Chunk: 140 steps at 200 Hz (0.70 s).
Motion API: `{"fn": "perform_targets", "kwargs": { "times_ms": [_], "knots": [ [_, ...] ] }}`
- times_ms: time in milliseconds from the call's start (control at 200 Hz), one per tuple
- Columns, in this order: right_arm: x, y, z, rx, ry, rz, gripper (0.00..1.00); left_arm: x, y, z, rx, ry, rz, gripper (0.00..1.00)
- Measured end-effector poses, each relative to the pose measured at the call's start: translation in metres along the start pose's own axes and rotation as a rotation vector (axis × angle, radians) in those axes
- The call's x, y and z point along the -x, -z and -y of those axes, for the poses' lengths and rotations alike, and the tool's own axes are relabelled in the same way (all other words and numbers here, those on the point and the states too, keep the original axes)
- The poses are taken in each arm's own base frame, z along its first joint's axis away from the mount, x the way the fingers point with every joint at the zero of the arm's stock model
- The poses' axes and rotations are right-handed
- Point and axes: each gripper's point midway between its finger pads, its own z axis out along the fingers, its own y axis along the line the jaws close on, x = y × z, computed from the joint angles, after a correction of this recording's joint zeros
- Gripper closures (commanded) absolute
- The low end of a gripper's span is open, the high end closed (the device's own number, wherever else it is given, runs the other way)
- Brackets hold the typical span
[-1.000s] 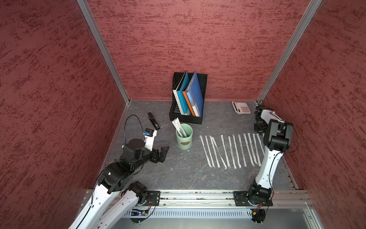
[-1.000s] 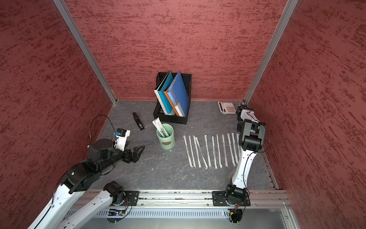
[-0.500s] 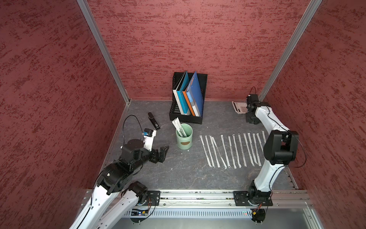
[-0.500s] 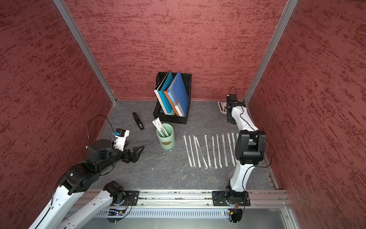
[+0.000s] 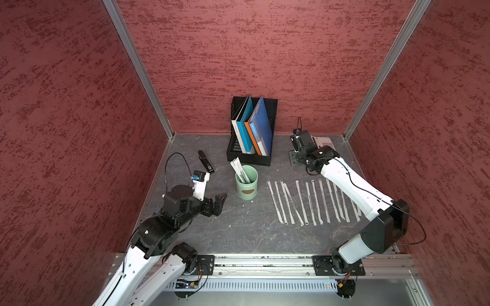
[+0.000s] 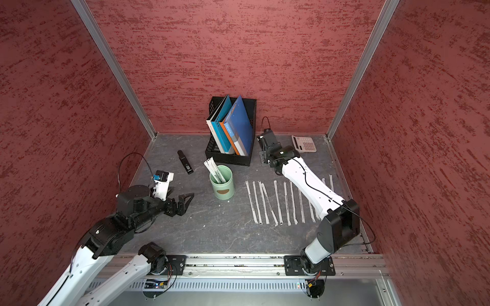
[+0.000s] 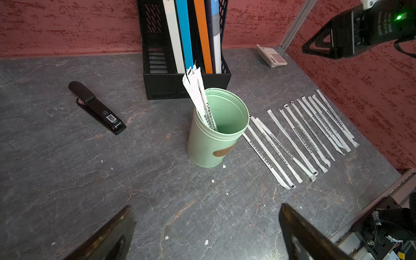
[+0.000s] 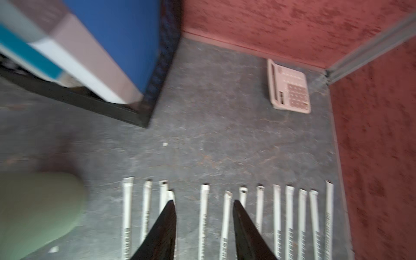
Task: Take the straws out of the storage container
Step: Pick up the straw from the container.
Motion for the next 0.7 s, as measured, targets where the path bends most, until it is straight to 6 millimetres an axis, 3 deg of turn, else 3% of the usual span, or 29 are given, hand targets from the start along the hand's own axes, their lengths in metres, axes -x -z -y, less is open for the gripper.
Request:
{"fn": "perform_targets", "kwargs": {
  "times_ms": [130,240,506,701],
  "knots": [
    [0.024,0.016,-0.065,0.157,0.020,0.062,0.62,0.000,0.000,-0.001,0.004,0.000,0.000,0.00],
    [0.025,0.010,-0.108,0.260,0.030,0.057,0.64,0.001,0.003,-0.001,0.004,0.001,0.013,0.01],
    [-0.014,-0.037,-0.169,0.398,0.091,-0.075,0.67,0.006,0.012,0.000,-0.004,0.002,0.053,0.00],
    [-0.025,-0.046,-0.195,0.486,0.108,-0.101,0.67,0.006,0.012,0.000,-0.004,0.002,0.053,0.00]
  ]
}}
